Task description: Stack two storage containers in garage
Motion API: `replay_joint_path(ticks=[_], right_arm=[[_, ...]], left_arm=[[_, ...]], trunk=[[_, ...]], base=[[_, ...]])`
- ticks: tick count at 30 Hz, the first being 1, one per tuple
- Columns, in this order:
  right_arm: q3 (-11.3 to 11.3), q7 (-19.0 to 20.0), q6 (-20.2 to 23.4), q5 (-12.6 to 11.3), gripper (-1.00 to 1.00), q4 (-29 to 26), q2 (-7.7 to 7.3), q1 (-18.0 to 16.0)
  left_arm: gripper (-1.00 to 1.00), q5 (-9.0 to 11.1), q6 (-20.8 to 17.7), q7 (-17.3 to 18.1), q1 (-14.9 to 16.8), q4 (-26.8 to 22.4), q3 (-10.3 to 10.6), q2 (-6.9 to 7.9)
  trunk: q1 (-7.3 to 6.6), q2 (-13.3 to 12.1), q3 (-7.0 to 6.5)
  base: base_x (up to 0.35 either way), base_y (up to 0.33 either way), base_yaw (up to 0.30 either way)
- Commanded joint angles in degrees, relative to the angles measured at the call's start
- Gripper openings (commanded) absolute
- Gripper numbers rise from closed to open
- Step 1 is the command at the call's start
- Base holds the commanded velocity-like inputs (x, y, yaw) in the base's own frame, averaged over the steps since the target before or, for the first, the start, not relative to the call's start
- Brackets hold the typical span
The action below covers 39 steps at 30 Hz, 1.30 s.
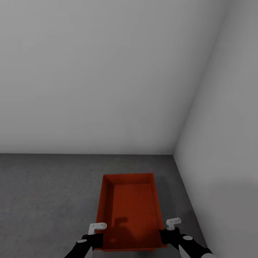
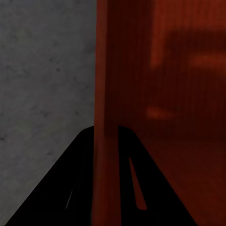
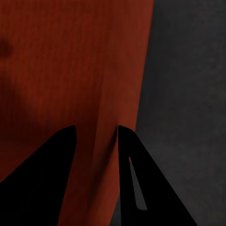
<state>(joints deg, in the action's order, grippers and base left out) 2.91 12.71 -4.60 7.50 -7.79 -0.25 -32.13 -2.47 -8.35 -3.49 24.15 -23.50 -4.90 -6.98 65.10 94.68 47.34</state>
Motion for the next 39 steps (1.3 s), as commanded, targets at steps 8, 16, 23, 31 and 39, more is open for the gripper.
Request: replay_joint_path(ticks=[8,16,23,31,39], right_arm=[[-0.8,0.65,-0.32,-0.2,-1.0,-0.12,-0.02,-0.04],[-0.8,0.65,-0.3,-0.2,-1.0,-0.12,-0.02,-0.04],[-0.8,0.65,-0.32,-0.2,-1.0,-0.12,-0.02,-0.04],[-0.8,0.65,-0.32,-0.28,-1.0,-0.12,-0.02,-0.04],[-0.8,0.65,-0.32,-0.17,-1.0,-0.12,-0.02,-0.04]], left_arm=[[-1.0,-0.25,-0.35,-0.12,0.02,-0.05,-0.9,0.38],[-1.0,-0.25,-0.39,-0.12,0.02,-0.05,-0.9,0.38],[-1.0,-0.25,-0.43,-0.12,0.02,-0.05,-0.9,0.38],[-1.0,-0.25,-0.43,-0.12,0.02,-0.05,-0.9,0.38],[-1.0,-0.18,-0.35,-0.12,0.02,-0.05,-0.93,0.38]], trunk=[[1.32,2.44,1.12],[1.32,2.44,1.12],[1.32,2.44,1.12],[1.76,3.24,1.48],[1.76,3.24,1.48]], base=[[0.0,0.0,0.0],[0.0,0.0,0.0],[0.0,0.0,0.0],[0.0,0.0,0.0],[0.0,0.0,0.0]])
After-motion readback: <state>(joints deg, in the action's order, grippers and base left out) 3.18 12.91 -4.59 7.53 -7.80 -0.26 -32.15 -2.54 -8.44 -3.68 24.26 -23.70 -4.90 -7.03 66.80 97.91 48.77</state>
